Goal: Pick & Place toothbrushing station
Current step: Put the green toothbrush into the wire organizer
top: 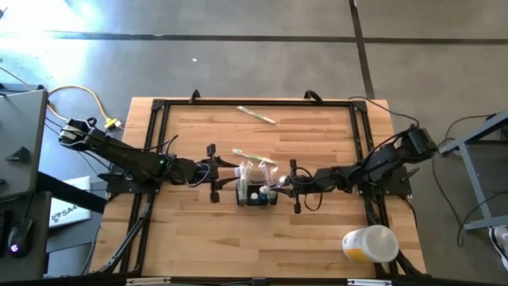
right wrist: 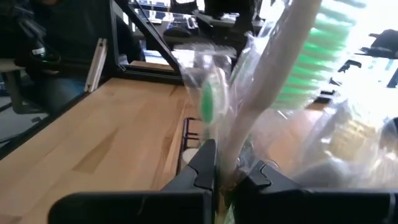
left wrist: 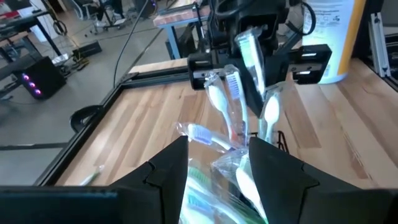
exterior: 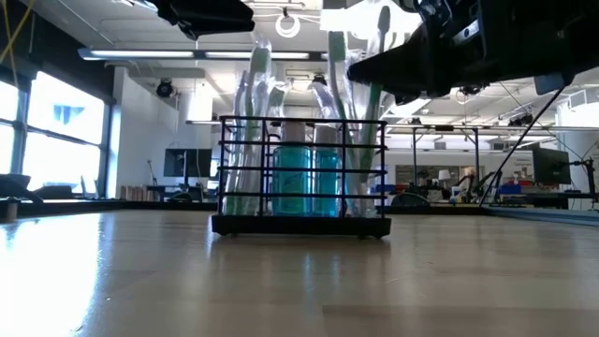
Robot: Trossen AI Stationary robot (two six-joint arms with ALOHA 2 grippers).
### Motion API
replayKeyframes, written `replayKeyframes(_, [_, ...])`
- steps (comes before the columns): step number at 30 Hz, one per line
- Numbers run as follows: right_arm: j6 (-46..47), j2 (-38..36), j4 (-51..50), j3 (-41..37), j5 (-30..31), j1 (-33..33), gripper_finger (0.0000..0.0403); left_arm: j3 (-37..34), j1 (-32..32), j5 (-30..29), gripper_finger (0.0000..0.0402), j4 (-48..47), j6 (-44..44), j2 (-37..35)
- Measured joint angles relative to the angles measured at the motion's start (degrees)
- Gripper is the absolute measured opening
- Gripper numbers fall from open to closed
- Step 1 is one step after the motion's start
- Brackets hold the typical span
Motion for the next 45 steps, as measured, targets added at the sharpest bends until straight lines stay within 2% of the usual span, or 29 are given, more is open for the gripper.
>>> replayKeyframes(5, [1.95,0.24,-1.52,0.0,-0.53,-0.88,0.0011,0.0,0.0,0.03,0.0164,0.0,-0.03,0.0])
replayKeyframes(10, [4.15,0.24,-2.54,0.0,-5.63,-2.91,0.0011,0.0,0.0,0.02,0.0164,-0.04,-0.04,0.0])
replayKeyframes(20, [4.97,0.24,-2.91,0.0,-8.59,-3.71,0.0025,0.0,0.0,0.04,0.0164,-0.75,-0.16,0.01])
replayKeyframes(27, [5.14,0.24,-2.87,0.04,-8.5,-3.72,0.003,0.0,0.0,0.02,0.0164,-1.19,-0.21,0.02])
replayKeyframes(32, [5.1,0.24,-2.84,0.04,-8.52,-3.69,0.007,0.0,0.0,0.02,0.0164,-1.72,-0.66,0.02])
replayKeyframes(41, [4.68,-0.34,-2.94,0.07,-12.3,-3.54,0.0183,0.0,0.0,0.02,0.0164,-1.81,-0.68,0.04])
replayKeyframes(45, [1.68,-2.47,-2.62,0.11,-12.74,-2.32,0.0211,0.0,0.0,0.02,0.0164,-1.85,-0.68,0.04])
